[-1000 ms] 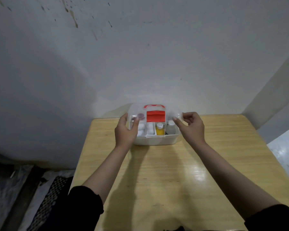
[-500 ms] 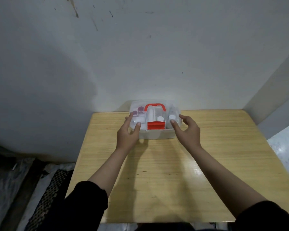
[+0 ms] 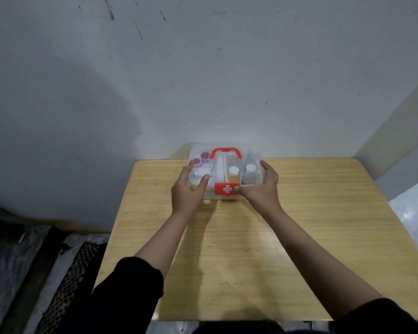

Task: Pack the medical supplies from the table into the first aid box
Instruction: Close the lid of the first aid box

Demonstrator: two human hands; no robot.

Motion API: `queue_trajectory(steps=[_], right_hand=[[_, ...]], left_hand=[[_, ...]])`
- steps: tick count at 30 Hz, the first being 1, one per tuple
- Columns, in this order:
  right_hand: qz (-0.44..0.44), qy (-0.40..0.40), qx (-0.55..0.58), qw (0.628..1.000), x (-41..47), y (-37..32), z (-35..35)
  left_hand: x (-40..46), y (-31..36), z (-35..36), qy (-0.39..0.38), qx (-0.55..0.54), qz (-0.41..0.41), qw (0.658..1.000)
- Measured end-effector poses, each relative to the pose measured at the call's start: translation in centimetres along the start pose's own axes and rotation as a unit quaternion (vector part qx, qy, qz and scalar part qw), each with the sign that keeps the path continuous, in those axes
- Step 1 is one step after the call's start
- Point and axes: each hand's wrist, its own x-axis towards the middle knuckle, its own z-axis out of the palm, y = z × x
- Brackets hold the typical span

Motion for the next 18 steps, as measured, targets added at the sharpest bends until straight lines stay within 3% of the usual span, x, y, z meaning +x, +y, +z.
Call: queue_trajectory(steps=[3, 8, 18], right_hand=[[-0.094, -0.009, -0.098, 0.991, 0.1, 0.5, 0.1], [-0.228, -0.044, -0.251, 0.940, 1.2, 1.2, 0.3], [-0.279, -0.010, -0.298, 0.913, 1.8, 2.8, 1.1]], left_hand=[[-0.1, 0.2, -0.1, -0.002, 0.001, 0.005, 1.000], [0.0, -0.2, -0.1, -0.010, 0.011, 0.016, 1.000], [0.0, -0.8, 0.1, -0.009, 0.031, 0.039, 0.999]])
